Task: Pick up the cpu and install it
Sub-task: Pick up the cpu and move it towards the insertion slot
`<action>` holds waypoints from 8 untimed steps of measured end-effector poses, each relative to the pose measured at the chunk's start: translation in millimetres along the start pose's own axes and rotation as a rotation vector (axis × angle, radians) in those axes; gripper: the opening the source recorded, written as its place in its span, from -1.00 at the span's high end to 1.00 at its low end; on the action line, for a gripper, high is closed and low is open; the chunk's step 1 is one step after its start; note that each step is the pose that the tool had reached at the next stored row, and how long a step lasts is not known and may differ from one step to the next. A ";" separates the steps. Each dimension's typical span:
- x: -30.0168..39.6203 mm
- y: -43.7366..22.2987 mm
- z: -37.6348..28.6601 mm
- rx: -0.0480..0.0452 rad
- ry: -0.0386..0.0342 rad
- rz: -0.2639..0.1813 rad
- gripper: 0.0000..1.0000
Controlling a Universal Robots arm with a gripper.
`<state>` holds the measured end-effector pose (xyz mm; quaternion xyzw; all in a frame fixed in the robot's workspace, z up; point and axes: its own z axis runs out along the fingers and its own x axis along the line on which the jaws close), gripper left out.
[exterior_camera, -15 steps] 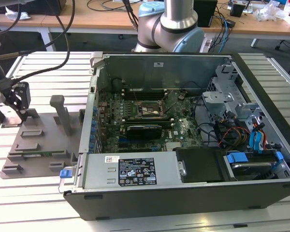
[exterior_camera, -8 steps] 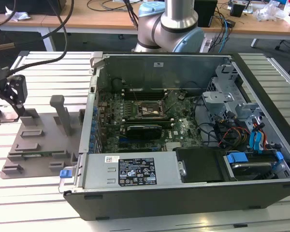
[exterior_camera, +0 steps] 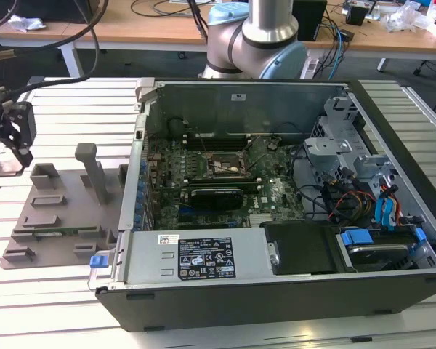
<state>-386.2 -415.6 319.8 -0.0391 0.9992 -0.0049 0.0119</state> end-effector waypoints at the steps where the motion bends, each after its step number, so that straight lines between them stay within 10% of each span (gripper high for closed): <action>1: -0.1 0.0 -3.0 0.0000 -0.0001 0.000 -0.10; 8: -0.3 -0.1 -13.4 0.0000 0.0000 0.000 -0.10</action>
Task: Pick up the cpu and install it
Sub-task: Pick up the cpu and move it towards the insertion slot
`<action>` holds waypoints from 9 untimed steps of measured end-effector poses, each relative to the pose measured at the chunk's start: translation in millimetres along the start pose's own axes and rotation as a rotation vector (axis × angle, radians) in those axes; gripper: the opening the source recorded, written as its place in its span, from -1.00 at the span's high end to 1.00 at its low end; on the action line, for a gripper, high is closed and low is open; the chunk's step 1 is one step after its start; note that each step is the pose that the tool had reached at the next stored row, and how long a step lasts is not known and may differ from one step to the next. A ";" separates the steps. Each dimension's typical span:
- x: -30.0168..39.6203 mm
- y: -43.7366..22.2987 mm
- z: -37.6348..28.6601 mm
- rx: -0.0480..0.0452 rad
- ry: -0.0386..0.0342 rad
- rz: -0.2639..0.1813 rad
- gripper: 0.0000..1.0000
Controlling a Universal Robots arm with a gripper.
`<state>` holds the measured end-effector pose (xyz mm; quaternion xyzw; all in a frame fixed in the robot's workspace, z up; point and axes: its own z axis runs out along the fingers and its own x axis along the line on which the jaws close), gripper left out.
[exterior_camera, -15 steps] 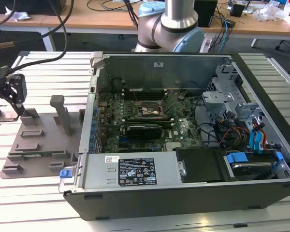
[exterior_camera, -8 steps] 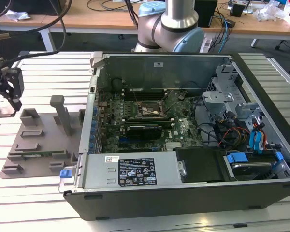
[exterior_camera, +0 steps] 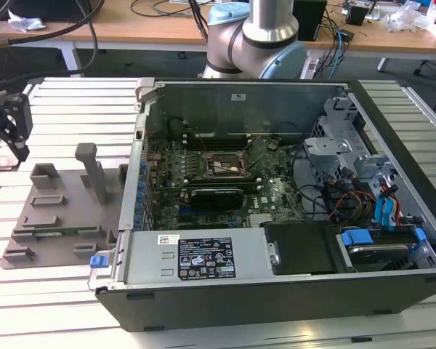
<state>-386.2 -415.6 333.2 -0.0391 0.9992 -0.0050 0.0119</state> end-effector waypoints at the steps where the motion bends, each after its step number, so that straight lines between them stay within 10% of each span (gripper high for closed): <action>1: 0.0 0.0 -1.4 0.0000 0.0000 0.000 -0.10; 9: -0.5 -0.2 -19.5 0.0000 0.0000 0.000 -0.10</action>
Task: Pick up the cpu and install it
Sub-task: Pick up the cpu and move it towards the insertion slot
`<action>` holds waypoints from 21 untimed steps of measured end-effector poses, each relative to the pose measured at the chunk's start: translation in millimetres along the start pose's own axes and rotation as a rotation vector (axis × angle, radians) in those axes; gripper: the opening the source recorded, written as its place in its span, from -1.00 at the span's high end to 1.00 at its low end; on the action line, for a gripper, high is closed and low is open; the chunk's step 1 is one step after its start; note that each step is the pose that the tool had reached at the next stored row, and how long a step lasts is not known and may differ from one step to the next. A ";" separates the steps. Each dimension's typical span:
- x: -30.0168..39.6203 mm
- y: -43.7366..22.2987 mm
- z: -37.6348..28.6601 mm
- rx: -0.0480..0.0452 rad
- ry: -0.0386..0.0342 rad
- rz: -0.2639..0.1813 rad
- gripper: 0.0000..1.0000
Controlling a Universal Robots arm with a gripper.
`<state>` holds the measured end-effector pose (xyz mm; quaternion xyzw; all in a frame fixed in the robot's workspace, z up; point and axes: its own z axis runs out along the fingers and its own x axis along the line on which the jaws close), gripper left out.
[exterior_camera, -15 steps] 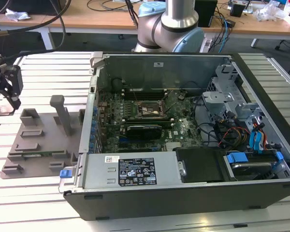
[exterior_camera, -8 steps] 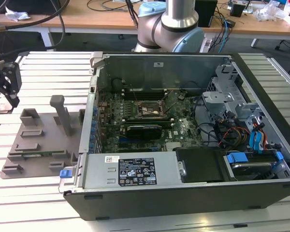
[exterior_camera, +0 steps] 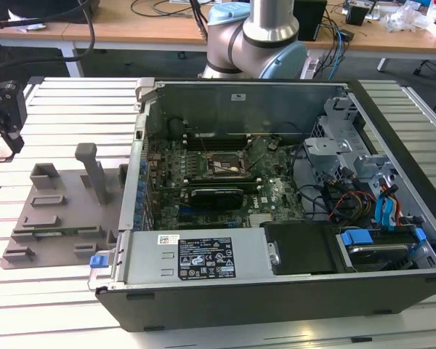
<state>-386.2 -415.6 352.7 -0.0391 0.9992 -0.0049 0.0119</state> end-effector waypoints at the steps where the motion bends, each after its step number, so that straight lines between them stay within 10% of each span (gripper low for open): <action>1: -0.1 0.0 -3.7 0.0000 -0.0001 0.000 -0.10; 4: -0.4 -0.2 -17.5 0.0000 0.0000 0.000 -0.10; 21: -1.1 -0.4 -45.1 -0.0001 -0.0001 0.000 -0.10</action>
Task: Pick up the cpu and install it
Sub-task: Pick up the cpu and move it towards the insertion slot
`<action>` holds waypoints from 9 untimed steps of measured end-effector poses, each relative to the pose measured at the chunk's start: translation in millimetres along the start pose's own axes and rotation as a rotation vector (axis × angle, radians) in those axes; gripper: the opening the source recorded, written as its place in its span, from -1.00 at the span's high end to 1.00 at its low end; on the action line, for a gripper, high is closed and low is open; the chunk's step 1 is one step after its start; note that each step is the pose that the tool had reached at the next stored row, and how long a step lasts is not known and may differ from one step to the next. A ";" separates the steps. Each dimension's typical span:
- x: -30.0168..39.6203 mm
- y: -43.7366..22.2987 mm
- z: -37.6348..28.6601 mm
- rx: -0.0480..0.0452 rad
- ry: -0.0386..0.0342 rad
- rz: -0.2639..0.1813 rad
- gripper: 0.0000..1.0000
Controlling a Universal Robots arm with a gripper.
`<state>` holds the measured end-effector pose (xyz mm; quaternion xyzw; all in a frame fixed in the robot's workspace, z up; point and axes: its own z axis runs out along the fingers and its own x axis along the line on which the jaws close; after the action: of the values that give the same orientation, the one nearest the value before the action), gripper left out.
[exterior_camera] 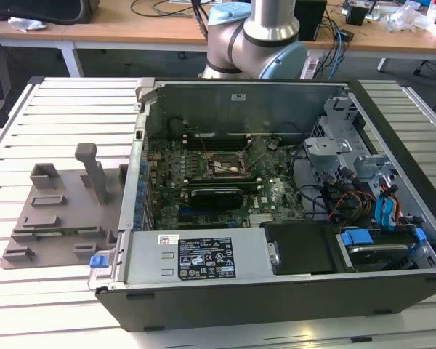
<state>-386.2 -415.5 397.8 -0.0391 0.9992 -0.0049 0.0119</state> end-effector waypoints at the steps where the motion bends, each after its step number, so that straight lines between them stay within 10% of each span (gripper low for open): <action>1: 0.0 0.0 -1.9 0.0000 0.0000 0.000 -0.10; 9: -0.6 -0.2 -25.9 0.0000 0.0000 0.000 -0.10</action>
<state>-386.2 -415.5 423.7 -0.0391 0.9992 -0.0049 0.0119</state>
